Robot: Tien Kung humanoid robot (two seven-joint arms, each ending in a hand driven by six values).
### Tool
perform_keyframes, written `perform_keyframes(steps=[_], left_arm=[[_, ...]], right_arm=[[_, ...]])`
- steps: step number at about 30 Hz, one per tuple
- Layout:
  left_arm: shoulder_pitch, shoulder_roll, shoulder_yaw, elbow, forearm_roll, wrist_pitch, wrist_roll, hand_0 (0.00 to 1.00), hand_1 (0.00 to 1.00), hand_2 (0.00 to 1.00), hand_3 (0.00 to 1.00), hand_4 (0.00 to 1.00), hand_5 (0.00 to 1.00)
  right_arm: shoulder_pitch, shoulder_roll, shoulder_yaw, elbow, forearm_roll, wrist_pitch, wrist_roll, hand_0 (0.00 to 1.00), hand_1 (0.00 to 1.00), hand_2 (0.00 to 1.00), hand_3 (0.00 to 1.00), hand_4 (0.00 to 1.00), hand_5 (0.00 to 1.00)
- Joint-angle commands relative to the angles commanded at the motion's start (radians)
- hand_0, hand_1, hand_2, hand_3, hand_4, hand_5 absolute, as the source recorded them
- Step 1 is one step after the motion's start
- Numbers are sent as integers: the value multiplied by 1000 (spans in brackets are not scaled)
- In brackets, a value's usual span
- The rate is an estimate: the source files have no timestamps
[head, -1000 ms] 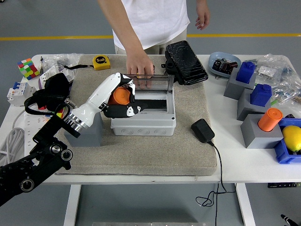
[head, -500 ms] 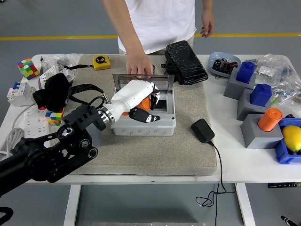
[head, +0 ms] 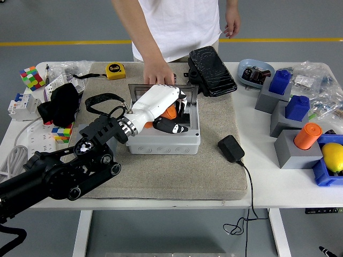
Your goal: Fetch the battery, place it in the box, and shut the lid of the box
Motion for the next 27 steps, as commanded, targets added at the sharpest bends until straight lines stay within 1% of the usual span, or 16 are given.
perform_keyframes(steps=[2,4,5,10,11,16,17,22,23,27], left_arm=[[-5,-1,5,4,2,-1,-3,234,211,230,362,998,309],[-12,-2,15,9,10,-14,-7,234,211,230,362,998,309],[-14,-2,18,11,14,-17,-11,257,292,271,418,998,361],[-25,0,39,17,16,-25,-27,257,292,271,418,998,361],[-29,0,46,20,15,-26,-33,254,299,277,420,998,397],[-44,2,68,32,12,-23,-49,254,299,277,420,998,397],[-48,2,73,35,13,-22,-52,253,284,270,423,998,409],[-67,4,94,50,20,-13,-58,253,284,270,423,998,409],[-70,4,97,52,21,-13,-58,249,252,263,416,998,420],[-78,3,104,63,22,-10,-64,249,252,263,416,998,420]], right_arm=[[0,0,-1,0,1,1,0,661,631,639,545,939,452],[0,2,1,0,1,0,1,661,631,639,545,939,452],[0,3,2,0,1,0,1,662,631,639,545,939,452],[1,3,5,0,-1,-1,2,662,631,639,545,939,452],[1,3,5,0,-1,-1,2,660,631,638,545,938,452],[0,3,3,-1,0,-1,2,660,631,638,545,938,452],[0,3,3,-1,0,-1,2,661,631,639,545,939,452],[1,3,0,0,1,-1,3,661,631,639,545,939,452],[1,3,0,0,2,-1,3,661,630,638,545,938,452],[1,4,1,-1,2,-2,3,661,630,638,545,938,452]])
